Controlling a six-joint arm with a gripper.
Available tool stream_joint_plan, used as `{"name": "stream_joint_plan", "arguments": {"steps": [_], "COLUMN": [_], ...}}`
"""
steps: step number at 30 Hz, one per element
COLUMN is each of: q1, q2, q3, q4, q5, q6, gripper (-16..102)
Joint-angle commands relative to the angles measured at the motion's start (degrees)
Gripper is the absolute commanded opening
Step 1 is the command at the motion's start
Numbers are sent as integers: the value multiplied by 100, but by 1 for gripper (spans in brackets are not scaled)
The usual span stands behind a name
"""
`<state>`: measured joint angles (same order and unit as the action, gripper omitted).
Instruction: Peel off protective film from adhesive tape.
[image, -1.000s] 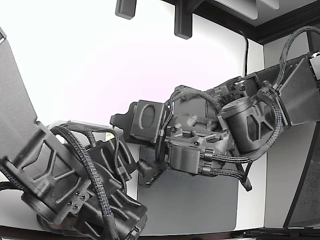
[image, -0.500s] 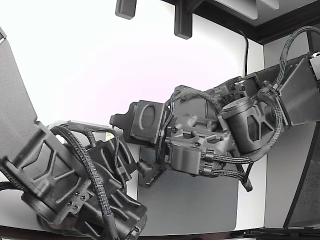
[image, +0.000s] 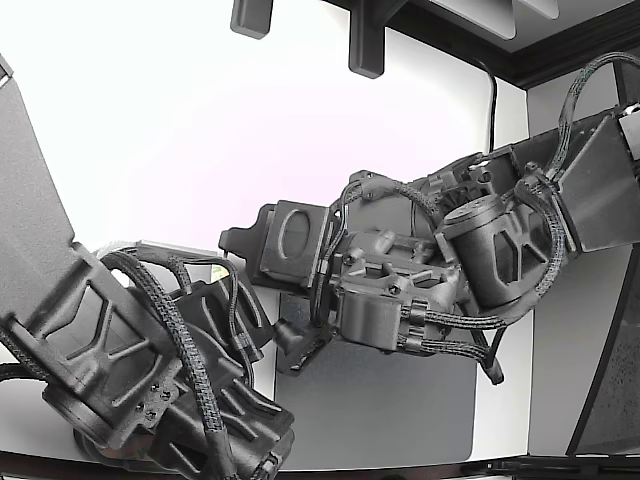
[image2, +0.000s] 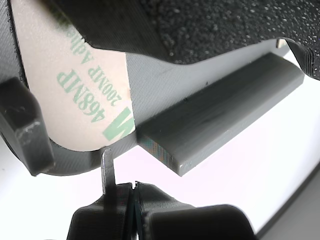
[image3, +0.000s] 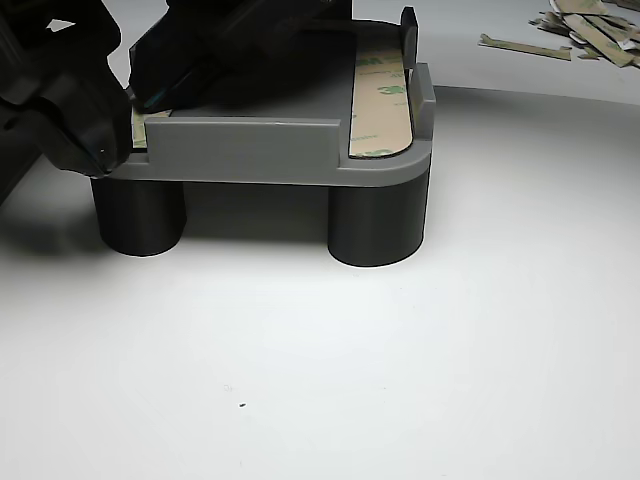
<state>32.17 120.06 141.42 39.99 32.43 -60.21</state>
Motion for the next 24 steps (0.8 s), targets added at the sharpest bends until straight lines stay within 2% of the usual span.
{"name": "stream_joint_plan", "arguments": {"steps": [1,24], "q1": [-35,-26], "q2": [88,0], "q3": [-185,-264], "q4": [-9,70], "q5": [35,18], "q6": [-9,18], "gripper": [-11,-11]}}
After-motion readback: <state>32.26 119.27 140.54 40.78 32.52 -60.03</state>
